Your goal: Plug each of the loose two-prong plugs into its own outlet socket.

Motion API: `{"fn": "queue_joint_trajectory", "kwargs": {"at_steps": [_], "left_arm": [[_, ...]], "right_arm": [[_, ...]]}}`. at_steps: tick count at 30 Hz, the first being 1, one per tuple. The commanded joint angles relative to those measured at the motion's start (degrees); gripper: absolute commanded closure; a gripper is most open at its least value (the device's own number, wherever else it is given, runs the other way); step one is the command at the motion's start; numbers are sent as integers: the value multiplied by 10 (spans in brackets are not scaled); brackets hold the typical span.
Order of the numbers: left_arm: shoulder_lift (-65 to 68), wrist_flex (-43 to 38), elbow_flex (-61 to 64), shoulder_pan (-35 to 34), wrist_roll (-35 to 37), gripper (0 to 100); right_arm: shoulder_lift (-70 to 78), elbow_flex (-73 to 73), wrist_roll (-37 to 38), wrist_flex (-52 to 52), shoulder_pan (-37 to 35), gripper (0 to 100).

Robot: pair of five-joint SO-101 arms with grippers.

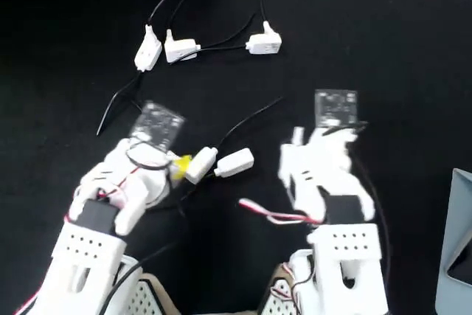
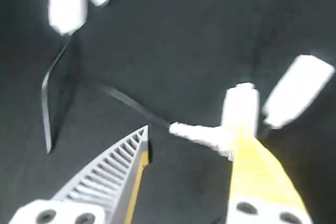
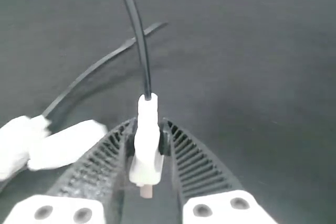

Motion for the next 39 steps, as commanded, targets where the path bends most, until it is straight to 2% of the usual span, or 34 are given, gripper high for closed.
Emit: {"fn": "queue_joint_trajectory", "kwargs": {"at_steps": [1, 7, 11, 23, 28, 33, 39], "left_arm": [[-55, 3, 29, -70, 29, 752], [-149, 3, 94, -103, 64, 752], [-213, 6, 131, -104, 64, 752], [-361, 128, 142, -103, 62, 752], [-359, 128, 145, -103, 61, 752], [-359, 127, 145, -103, 60, 752], [-359, 127, 145, -103, 60, 752]], "right_arm": [[-5, -41, -18, -21, -82, 986], [29, -41, -25, -114, -165, 986], [109, -40, -25, -215, -169, 986], [383, -39, -20, -481, -170, 986], [426, -29, -15, -484, -167, 986], [358, 23, 40, -465, -166, 987], [204, 12, 42, -222, -167, 987]]}}
